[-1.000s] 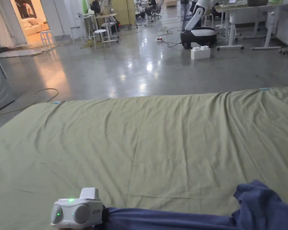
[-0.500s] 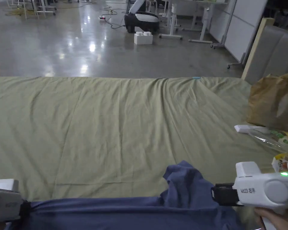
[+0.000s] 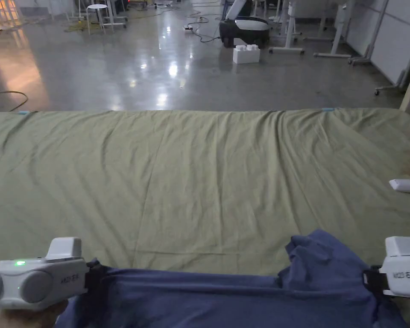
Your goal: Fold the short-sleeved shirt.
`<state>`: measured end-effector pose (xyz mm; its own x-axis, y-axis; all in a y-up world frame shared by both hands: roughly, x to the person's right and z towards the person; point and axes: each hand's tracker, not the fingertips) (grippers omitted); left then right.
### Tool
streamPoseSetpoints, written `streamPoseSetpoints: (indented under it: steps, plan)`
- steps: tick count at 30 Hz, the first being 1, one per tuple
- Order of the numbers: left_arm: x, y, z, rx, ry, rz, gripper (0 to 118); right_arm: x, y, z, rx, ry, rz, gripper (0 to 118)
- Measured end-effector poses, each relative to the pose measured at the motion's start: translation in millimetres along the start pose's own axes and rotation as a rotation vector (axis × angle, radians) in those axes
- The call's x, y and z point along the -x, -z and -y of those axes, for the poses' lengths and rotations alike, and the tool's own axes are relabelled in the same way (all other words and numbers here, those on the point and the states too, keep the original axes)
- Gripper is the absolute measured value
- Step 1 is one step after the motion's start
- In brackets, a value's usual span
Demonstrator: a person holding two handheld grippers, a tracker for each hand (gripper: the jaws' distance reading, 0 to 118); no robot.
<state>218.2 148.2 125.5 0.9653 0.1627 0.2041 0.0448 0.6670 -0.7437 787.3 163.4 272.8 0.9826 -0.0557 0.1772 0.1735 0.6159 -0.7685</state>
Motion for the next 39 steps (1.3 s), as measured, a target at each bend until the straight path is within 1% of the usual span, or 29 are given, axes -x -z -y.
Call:
streamPoseSetpoints:
  steps: [2, 4, 5, 8, 9, 11, 12, 14, 17, 18, 19, 20, 21, 22, 23, 24, 25, 27, 28, 31, 32, 33, 34, 35, 37, 39]
  plan:
    - [7.4, -55.5, 18.1, -0.075, 0.030, -0.003, 5, 6.1, -50.1, 19.2, -0.059, -0.003, -0.034, 2]
    - [18.4, -96.8, 45.0, -0.078, 0.057, 0.001, 5, 7.9, -87.4, 47.6, -0.087, -0.017, -0.045, 2]
    - [26.7, -118.5, 62.6, -0.074, 0.041, -0.006, 5, 9.0, -106.1, 66.5, -0.094, -0.021, -0.039, 2]
    - [45.9, -151.2, 109.7, -0.043, -0.029, 0.017, 5, 8.9, -139.3, 119.2, -0.100, -0.015, -0.043, 2]
    - [51.4, -163.3, 126.8, -0.058, -0.040, 0.029, 5, 12.0, -145.2, 134.8, -0.095, -0.009, -0.040, 2]
    - [51.6, -173.8, 148.1, -0.045, -0.046, 0.038, 5, 14.6, -149.4, 159.3, -0.072, -0.032, -0.038, 2]
    - [50.8, -178.1, 159.9, -0.037, -0.055, 0.044, 5, 18.9, -152.7, 171.1, -0.076, -0.049, -0.020, 2]
    - [51.7, -181.9, 178.6, -0.018, -0.054, 0.030, 5, 20.6, -151.1, 187.6, -0.051, -0.037, -0.020, 2]
    - [53.3, -166.6, 193.5, 0.012, -0.078, 0.020, 7, 23.9, -140.9, 202.9, -0.041, -0.020, -0.002, 3]
    - [54.3, -162.0, 196.5, 0.021, -0.082, 0.017, 13, 19.6, -135.3, 204.4, -0.039, -0.017, -0.003, 7]
    - [49.4, -158.3, 201.9, 0.022, -0.078, 0.002, 31, 19.1, -130.5, 206.5, -0.051, -0.012, 0.009, 30]
    - [48.9, -158.4, 203.4, 0.010, -0.053, -0.043, 49, 18.5, -127.2, 207.2, -0.054, -0.003, 0.019, 54]
    - [48.5, -160.1, 204.5, 0.003, -0.046, -0.059, 69, 17.6, -124.8, 206.5, -0.043, 0.006, 0.040, 70]
    - [48.4, -165.4, 203.4, -0.007, -0.045, -0.069, 86, 4.4, -118.7, 212.1, -0.044, 0.037, 0.079, 73]
    - [43.7, -175.4, 202.3, -0.034, -0.043, -0.079, 89, 0.2, -123.1, 211.6, -0.065, 0.070, 0.088, 73]
    - [42.1, -185.3, 199.7, -0.057, -0.039, -0.088, 89, -3.6, -129.0, 210.1, -0.084, 0.096, 0.067, 73]
    - [37.7, -203.6, 192.2, -0.137, -0.014, -0.098, 89, -7.1, -138.1, 207.5, -0.110, 0.129, 0.051, 73]
    - [27.4, -238.2, 179.1, -0.248, 0.038, -0.129, 89, -5.0, -160.8, 206.7, -0.190, 0.154, 0.029, 73]
    - [18.2, -260.6, 171.2, -0.319, 0.074, -0.143, 89, -5.1, -173.9, 202.6, -0.226, 0.135, -0.003, 73]
    - [-5.9, -320.2, 154.4, -0.535, 0.146, -0.149, 90, 14.9, -224.7, 192.8, -0.386, 0.072, 0.022, 73]
    - [-15.2, -341.2, 149.5, -0.604, 0.157, -0.149, 91, 21.6, -240.3, 189.5, -0.441, 0.056, 0.014, 73]
    - [-13.6, -336.6, 150.0, -0.631, 0.154, -0.155, 94, 28.6, -253.9, 187.0, -0.498, 0.041, 0.001, 73]
    - [-21.1, -348.5, 148.3, -0.660, 0.150, -0.162, 96, 43.3, -266.5, 186.3, -0.556, 0.024, -0.010, 73]
    - [-41.5, -376.4, 145.7, -0.710, 0.146, -0.169, 96, 54.0, -280.3, 183.7, -0.619, -0.001, -0.033, 73]
    - [-53.4, -386.3, 147.0, -0.735, 0.162, -0.148, 96, 69.1, -294.2, 179.9, -0.679, -0.028, -0.046, 72]
    - [-68.1, -395.6, 148.6, -0.751, 0.185, -0.128, 96, 87.7, -302.8, 176.8, -0.709, -0.074, -0.057, 71]
